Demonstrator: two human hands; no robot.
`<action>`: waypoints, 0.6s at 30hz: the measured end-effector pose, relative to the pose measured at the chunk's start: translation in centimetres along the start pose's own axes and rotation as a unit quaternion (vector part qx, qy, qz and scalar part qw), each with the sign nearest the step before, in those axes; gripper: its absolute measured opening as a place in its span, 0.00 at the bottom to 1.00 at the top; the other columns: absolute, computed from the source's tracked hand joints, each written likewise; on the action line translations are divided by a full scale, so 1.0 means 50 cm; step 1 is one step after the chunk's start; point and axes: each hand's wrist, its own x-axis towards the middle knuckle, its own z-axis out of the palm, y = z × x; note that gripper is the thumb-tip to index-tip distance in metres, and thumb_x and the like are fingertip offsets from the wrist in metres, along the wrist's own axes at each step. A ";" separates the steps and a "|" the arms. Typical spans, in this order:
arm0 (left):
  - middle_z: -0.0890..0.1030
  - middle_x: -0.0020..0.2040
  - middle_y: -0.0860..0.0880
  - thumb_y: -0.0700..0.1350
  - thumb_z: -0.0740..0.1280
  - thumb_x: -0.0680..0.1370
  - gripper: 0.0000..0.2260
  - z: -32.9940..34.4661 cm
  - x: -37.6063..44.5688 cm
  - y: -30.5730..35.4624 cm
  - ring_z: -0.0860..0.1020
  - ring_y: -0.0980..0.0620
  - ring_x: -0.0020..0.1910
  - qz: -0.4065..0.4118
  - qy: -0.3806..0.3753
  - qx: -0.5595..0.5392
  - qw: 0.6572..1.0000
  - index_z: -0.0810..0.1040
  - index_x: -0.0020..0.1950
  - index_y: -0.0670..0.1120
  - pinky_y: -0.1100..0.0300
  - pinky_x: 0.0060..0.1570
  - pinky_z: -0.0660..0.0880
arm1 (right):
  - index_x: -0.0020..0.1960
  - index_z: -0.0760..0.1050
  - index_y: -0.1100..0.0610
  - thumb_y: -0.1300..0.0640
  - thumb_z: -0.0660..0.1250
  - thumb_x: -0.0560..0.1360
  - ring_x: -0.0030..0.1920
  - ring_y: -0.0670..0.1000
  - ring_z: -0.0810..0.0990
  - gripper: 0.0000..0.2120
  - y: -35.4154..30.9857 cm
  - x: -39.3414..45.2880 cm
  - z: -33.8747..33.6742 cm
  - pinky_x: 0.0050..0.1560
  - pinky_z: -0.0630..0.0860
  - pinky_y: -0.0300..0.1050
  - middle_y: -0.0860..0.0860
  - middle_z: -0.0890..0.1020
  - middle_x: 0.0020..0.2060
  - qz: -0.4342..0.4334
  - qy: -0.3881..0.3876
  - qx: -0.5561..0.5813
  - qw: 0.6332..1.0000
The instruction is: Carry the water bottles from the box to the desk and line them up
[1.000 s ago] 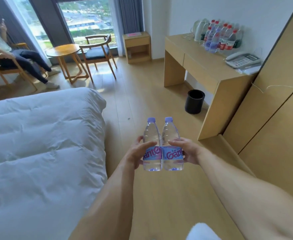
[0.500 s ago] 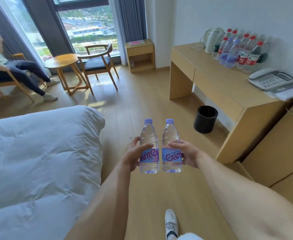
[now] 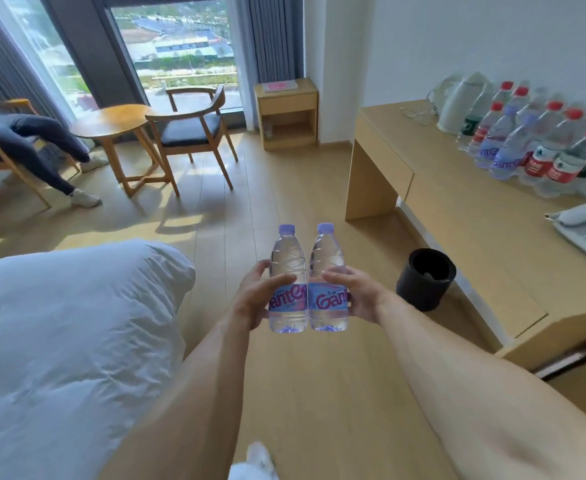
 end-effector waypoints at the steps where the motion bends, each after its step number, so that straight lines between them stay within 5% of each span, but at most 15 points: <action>1: 0.83 0.53 0.40 0.42 0.76 0.75 0.20 0.005 0.034 0.012 0.84 0.42 0.47 -0.001 -0.008 0.003 1.000 0.74 0.63 0.50 0.38 0.47 0.82 | 0.58 0.75 0.53 0.53 0.74 0.73 0.52 0.57 0.81 0.16 -0.013 0.025 -0.012 0.59 0.78 0.61 0.56 0.82 0.52 -0.002 0.007 0.001 1.000; 12: 0.82 0.50 0.41 0.41 0.73 0.76 0.19 0.064 0.453 0.203 0.82 0.43 0.46 -0.017 -0.151 0.040 0.988 0.74 0.64 0.48 0.38 0.50 0.80 | 0.63 0.75 0.56 0.52 0.74 0.75 0.60 0.60 0.82 0.20 -0.204 0.289 -0.130 0.64 0.76 0.62 0.59 0.83 0.60 -0.021 0.146 0.056 0.987; 18: 0.84 0.48 0.43 0.43 0.75 0.74 0.15 0.118 0.636 0.304 0.84 0.46 0.43 -0.015 -0.215 0.074 0.974 0.77 0.58 0.52 0.46 0.41 0.81 | 0.68 0.72 0.59 0.52 0.74 0.75 0.63 0.62 0.80 0.25 -0.295 0.365 -0.189 0.67 0.72 0.68 0.60 0.82 0.61 -0.050 0.212 0.098 0.971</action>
